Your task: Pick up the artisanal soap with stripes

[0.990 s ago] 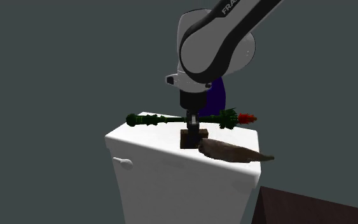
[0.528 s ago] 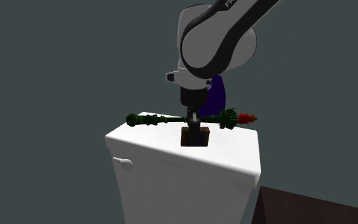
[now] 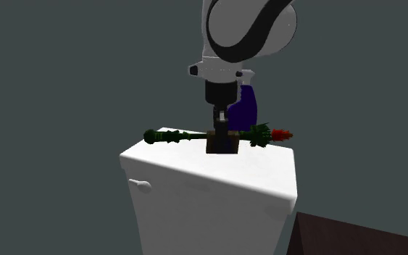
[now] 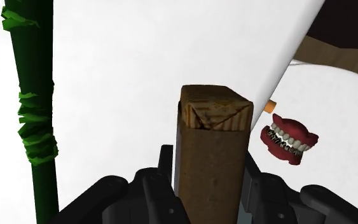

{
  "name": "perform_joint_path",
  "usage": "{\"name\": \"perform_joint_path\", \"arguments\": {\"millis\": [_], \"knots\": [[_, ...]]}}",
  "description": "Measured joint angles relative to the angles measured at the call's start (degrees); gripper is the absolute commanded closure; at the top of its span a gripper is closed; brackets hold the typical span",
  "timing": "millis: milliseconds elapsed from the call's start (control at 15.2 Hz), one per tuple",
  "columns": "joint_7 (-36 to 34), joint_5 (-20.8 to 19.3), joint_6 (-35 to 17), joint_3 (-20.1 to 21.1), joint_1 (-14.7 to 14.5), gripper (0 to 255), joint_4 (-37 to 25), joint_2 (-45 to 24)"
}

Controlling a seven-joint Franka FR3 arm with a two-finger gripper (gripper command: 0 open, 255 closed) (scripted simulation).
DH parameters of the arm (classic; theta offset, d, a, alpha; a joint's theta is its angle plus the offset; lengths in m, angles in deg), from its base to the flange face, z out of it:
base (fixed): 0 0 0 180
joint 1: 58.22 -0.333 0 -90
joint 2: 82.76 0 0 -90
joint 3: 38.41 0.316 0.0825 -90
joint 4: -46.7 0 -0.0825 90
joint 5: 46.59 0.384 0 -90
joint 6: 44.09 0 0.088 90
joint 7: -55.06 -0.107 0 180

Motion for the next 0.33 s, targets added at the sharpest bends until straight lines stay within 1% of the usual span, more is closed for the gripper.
{"name": "perform_joint_path", "arguments": {"millis": [330], "knots": [[-0.18, -0.52, 3.56, 0.03, 0.01, 255, -1.8, 1.84]]}}
